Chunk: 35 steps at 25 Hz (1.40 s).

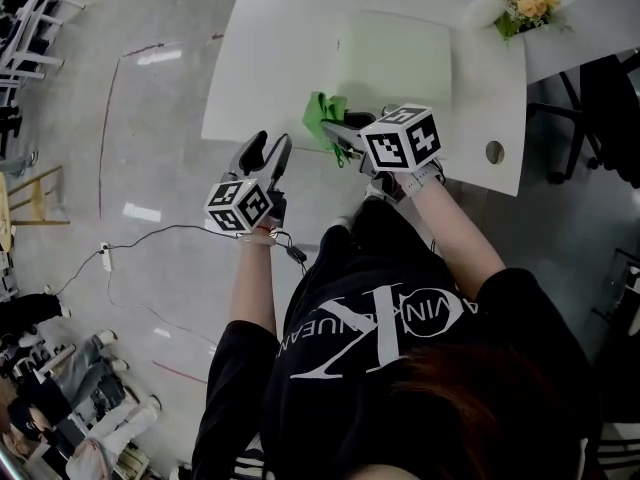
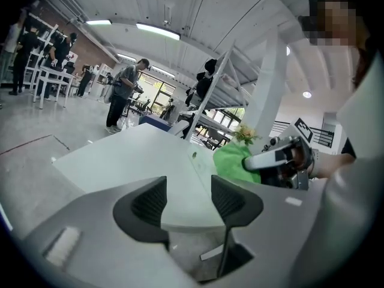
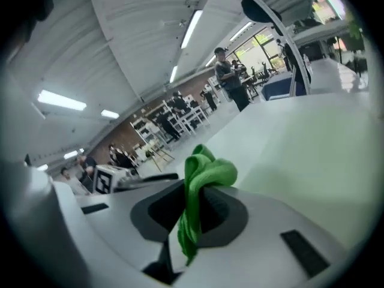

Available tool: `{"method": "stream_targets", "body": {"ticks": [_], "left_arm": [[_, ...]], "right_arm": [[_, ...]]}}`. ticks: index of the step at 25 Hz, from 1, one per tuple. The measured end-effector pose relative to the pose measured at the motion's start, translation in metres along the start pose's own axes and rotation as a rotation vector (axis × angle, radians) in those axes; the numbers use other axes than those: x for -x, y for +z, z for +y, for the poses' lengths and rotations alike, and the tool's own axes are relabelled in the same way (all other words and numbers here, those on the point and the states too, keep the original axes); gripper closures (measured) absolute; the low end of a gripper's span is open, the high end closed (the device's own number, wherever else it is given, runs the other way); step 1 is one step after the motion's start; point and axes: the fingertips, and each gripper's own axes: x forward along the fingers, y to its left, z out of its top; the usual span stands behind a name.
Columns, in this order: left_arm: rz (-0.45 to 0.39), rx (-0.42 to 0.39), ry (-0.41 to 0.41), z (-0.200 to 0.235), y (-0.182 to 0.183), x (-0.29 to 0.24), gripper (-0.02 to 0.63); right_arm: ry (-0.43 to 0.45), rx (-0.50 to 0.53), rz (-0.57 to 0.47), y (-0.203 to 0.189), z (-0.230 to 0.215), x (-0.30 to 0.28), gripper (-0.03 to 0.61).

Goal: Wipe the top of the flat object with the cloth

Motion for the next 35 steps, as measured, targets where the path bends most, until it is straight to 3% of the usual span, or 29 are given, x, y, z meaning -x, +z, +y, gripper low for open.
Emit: {"method": "stream_targets", "body": {"ticks": [3,5,13,22,27,35], "left_arm": [[-0.002,0.010,0.008,0.003,-0.004,0.008,0.374],[0.002,0.012,0.006,0.002,-0.006,0.008,0.373],[0.042,-0.028,-0.076,-0.020,-0.007,-0.010,0.373],[0.133,-0.063,-0.201,-0.066,-0.016,-0.066,0.375],[0.204,-0.103,-0.201,-0.075,-0.028,-0.081,0.427],[0.218,-0.116,-0.210,-0.082,-0.030,-0.082,0.480]], "right_arm": [[-0.156,0.162,0.150,-0.023,-0.030,-0.001,0.528],[-0.198,0.225,0.185,-0.029,-0.038,-0.002,0.528],[-0.237,0.234,0.173,-0.025,-0.039,0.009,0.528],[-0.289,0.169,0.164,-0.038,-0.066,0.039,0.528],[-0.303,0.168,0.164,-0.041,-0.070,0.045,0.528],[-0.353,0.143,0.158,-0.051,-0.090,0.077,0.528]]}}
